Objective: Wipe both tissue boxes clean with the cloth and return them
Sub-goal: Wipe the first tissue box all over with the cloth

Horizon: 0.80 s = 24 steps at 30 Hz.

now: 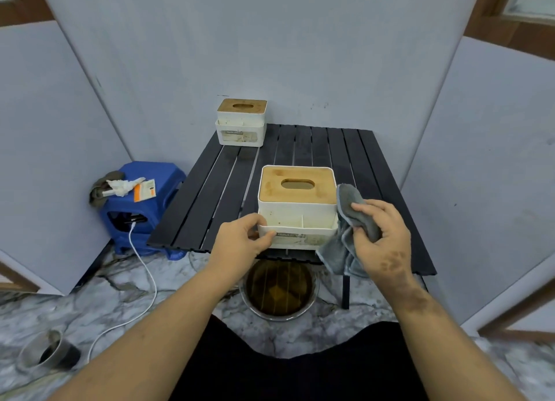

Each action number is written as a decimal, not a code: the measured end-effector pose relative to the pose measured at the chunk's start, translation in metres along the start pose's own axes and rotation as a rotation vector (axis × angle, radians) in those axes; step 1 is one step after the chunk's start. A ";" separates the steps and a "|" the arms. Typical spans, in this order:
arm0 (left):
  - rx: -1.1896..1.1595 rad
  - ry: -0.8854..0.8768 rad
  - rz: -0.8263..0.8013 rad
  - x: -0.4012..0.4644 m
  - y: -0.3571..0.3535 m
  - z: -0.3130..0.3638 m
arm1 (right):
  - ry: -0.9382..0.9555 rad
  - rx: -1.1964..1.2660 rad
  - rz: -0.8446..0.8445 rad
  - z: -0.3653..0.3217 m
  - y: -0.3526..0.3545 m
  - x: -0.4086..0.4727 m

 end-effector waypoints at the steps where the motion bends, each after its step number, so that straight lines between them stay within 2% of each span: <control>1: -0.002 0.001 0.002 0.000 0.000 0.000 | -0.010 0.010 0.006 0.003 0.004 0.000; 6: -0.051 -0.017 0.021 -0.005 -0.002 0.000 | 0.046 0.065 -0.165 0.007 -0.013 -0.006; 11: -0.077 -0.034 0.021 -0.008 -0.001 -0.001 | -0.004 0.065 -0.206 0.012 -0.022 -0.014; 15: -0.069 -0.031 0.063 -0.013 -0.002 -0.001 | 0.032 0.005 -0.267 0.011 -0.018 -0.008; 21: -0.133 -0.041 0.125 -0.020 -0.006 -0.002 | 0.032 0.024 -0.242 0.000 -0.013 -0.005; 24: -0.184 -0.062 0.134 -0.025 -0.004 0.004 | 0.018 0.033 -0.164 -0.006 0.000 0.001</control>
Point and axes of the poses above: each hand's wrist, its own x-axis towards the middle knuckle, its own y-axis out of the back of the hand, z = x × y, the point moved 6 cm from there along x, towards the middle knuckle, and after that the axes turned 9 degrees about -z, right-handed, at the moved point
